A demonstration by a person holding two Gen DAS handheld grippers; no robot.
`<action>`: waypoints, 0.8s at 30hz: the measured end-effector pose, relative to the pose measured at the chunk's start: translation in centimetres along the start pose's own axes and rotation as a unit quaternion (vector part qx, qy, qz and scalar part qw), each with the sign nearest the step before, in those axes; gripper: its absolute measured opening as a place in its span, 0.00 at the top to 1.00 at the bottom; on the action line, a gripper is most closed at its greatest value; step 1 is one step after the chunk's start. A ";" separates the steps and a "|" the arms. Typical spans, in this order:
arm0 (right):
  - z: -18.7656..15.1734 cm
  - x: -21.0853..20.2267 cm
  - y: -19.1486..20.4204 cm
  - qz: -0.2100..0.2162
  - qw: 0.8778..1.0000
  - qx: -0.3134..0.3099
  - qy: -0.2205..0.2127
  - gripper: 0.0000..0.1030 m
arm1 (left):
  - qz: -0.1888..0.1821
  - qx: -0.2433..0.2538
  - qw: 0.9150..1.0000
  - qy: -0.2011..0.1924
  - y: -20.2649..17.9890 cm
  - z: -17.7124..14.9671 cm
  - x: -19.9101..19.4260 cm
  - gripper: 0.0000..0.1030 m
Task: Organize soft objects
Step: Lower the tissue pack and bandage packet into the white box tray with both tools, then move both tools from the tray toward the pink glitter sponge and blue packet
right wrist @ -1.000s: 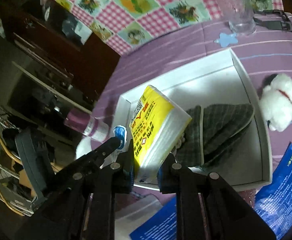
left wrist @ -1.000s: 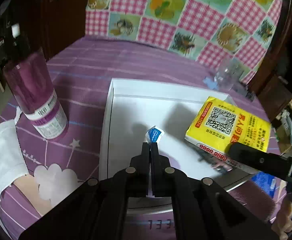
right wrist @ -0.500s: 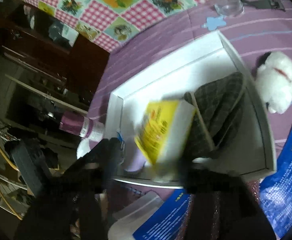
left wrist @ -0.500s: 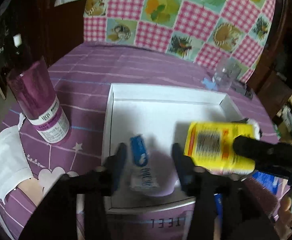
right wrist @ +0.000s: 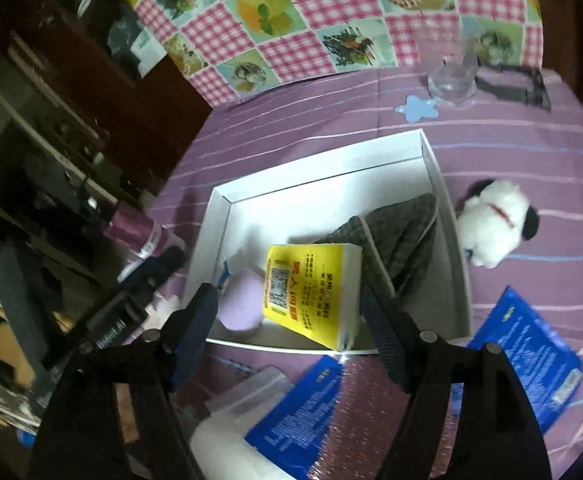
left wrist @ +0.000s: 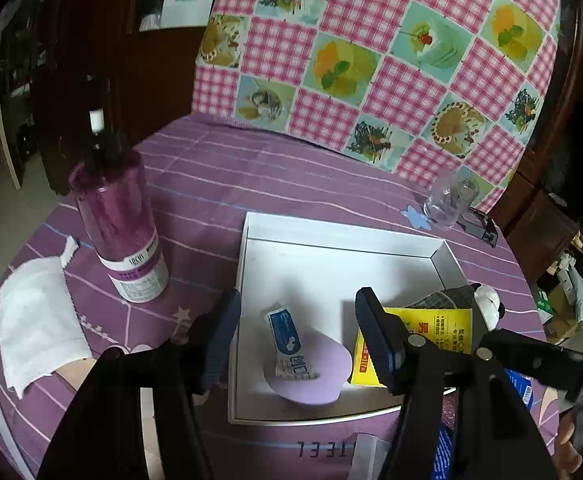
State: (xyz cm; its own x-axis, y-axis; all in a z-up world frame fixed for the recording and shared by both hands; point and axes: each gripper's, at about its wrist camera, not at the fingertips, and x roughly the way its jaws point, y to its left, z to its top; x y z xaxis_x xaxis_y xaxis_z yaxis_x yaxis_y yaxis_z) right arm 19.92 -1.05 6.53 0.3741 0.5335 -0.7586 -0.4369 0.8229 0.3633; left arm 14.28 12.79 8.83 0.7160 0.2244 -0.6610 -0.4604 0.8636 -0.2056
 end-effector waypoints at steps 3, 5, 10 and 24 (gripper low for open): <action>-0.2 -1.5 0.8 -0.008 0.999 -0.014 -0.040 0.27 | 0.000 0.005 1.000 -0.009 -0.4 0.2 -0.9 0.39; -0.6 -3.6 1.1 -0.007 0.995 -0.015 -0.102 0.27 | -0.006 0.006 1.000 -0.015 -0.7 0.1 -1.8 0.38; -1.6 -8.0 1.9 -0.064 0.982 -0.041 -0.170 0.27 | -0.002 0.041 0.998 -0.041 -2.2 -0.8 -4.2 0.34; -7.0 -10.4 -1.1 -0.193 0.969 -0.042 -0.151 0.27 | -0.007 0.122 0.992 -0.043 -6.5 -5.8 -6.8 0.19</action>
State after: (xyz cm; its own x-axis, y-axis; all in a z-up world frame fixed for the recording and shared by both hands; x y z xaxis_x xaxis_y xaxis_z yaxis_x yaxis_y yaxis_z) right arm 10.78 -8.91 10.18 0.7391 0.2325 -0.6322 -0.2772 0.9604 0.0291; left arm 9.38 3.02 10.48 0.7679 0.2399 -0.5939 -0.3168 0.9481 -0.0266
